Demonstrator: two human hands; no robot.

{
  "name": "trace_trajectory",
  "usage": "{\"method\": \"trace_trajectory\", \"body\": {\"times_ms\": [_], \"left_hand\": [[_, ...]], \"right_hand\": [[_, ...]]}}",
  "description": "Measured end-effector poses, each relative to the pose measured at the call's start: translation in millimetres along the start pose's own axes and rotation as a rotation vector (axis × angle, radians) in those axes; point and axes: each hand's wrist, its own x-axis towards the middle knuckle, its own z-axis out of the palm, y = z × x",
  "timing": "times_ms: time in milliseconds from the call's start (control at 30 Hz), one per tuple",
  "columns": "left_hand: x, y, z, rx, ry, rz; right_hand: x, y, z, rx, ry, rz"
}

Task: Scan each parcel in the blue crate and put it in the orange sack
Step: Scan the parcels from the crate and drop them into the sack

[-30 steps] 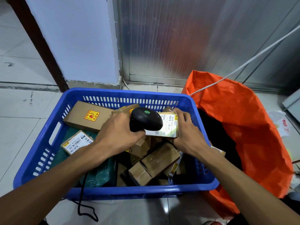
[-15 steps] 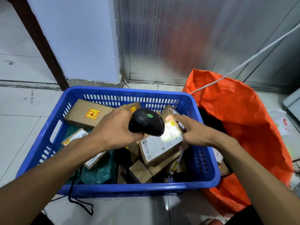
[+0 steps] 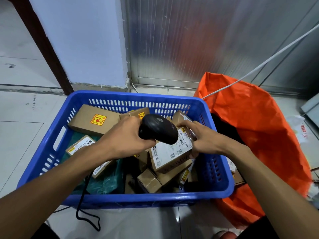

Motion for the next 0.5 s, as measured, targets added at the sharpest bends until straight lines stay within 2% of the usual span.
{"method": "trace_trajectory", "body": {"times_ms": [300, 400, 500], "left_hand": [[-1, 4, 0, -0.029, 0.032, -0.021], [-3, 8, -2, -0.069, 0.083, -0.013], [2, -1, -2, -0.063, 0.13, -0.094]], "right_hand": [[-3, 1, -1, -0.017, 0.032, -0.04], [-6, 2, -8, 0.004, 0.091, -0.064], [-9, 8, -17, 0.031, 0.184, -0.037]]}}
